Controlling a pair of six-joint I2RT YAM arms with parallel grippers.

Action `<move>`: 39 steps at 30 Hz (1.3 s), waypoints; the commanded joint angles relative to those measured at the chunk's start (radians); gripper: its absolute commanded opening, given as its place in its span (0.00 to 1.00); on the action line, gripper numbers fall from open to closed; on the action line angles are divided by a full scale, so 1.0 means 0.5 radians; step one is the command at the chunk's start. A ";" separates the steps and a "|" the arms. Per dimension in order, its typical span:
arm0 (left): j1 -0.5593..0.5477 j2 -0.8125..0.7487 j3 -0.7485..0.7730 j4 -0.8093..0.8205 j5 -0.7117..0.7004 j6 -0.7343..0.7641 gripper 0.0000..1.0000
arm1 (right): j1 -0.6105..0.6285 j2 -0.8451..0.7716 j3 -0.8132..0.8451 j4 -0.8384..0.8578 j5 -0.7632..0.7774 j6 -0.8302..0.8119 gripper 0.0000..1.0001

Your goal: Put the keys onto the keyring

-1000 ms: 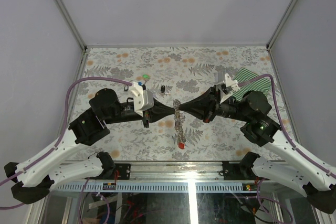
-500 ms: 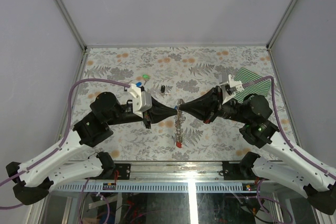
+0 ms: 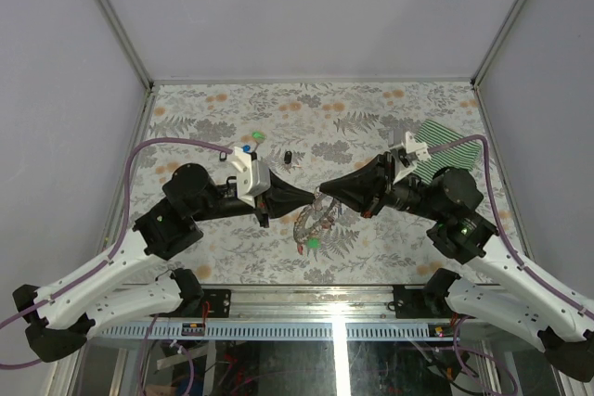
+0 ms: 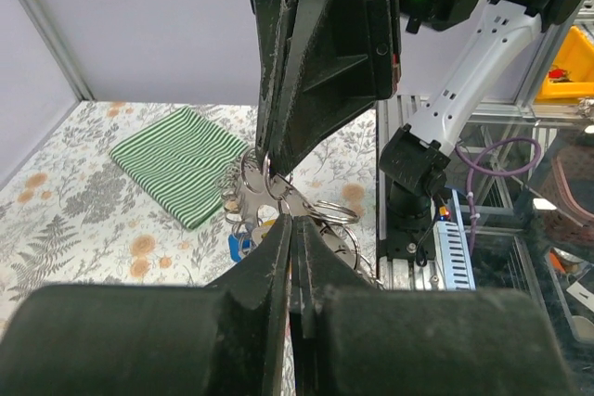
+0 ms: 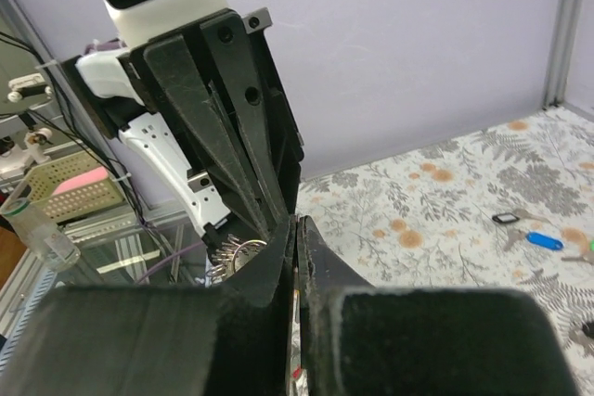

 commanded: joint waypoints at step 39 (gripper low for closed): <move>-0.007 0.091 0.235 -0.333 -0.116 0.194 0.00 | 0.001 0.124 0.428 -0.596 0.289 -0.147 0.00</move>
